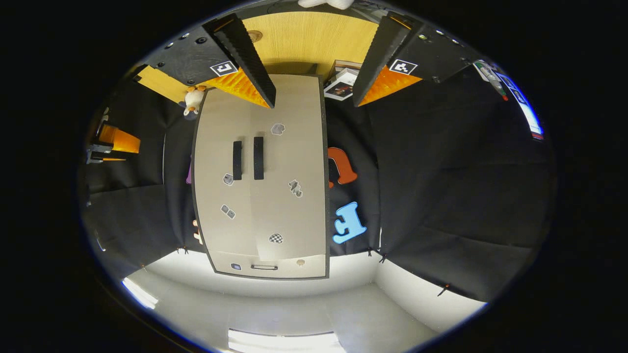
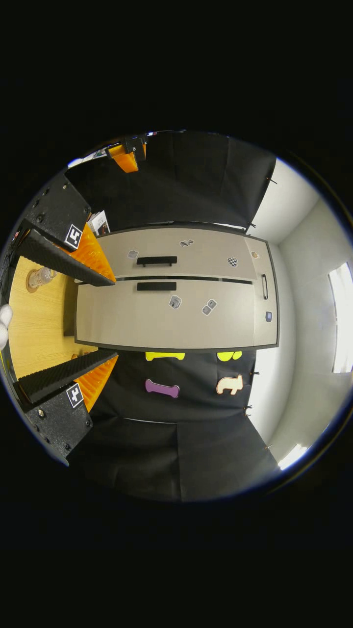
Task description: Grasp the bottle in the cabinet with the left hand and place it on the coaster, then close the right door with the right hand and the left door with the left hand.
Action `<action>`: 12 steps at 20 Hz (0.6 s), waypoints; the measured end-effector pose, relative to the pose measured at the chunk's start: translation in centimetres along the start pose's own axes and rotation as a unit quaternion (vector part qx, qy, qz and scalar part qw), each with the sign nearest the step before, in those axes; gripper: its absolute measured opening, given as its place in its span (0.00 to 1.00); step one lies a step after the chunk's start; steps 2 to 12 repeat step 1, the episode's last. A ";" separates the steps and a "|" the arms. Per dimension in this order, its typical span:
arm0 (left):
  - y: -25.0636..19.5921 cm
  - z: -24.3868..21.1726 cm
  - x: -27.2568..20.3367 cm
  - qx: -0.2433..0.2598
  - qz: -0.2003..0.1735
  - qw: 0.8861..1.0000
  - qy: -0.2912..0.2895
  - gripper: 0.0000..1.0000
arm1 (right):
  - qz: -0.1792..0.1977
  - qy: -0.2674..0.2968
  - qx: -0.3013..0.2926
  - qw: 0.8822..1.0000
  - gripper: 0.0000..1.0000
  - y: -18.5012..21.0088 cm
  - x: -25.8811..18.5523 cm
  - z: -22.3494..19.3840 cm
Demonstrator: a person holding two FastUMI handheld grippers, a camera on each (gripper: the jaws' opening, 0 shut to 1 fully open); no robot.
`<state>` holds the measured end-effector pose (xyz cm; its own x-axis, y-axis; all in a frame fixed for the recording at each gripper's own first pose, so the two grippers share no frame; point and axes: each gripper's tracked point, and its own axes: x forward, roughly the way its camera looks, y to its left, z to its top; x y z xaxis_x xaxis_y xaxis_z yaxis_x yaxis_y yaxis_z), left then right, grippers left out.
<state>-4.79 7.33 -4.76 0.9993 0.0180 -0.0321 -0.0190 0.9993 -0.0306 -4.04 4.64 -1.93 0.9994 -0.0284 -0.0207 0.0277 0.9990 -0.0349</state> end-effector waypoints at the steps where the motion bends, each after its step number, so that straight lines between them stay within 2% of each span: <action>1: 0.0 0.0 0.0 0.000 0.001 1.000 0.000 0.96 | -0.001 -0.001 0.001 1.000 0.82 0.0 0.0 0.1; 12: 0.0 0.0 0.0 0.000 0.001 1.000 0.000 0.96 | -0.001 -0.001 0.001 1.000 0.82 0.0 0.0 0.1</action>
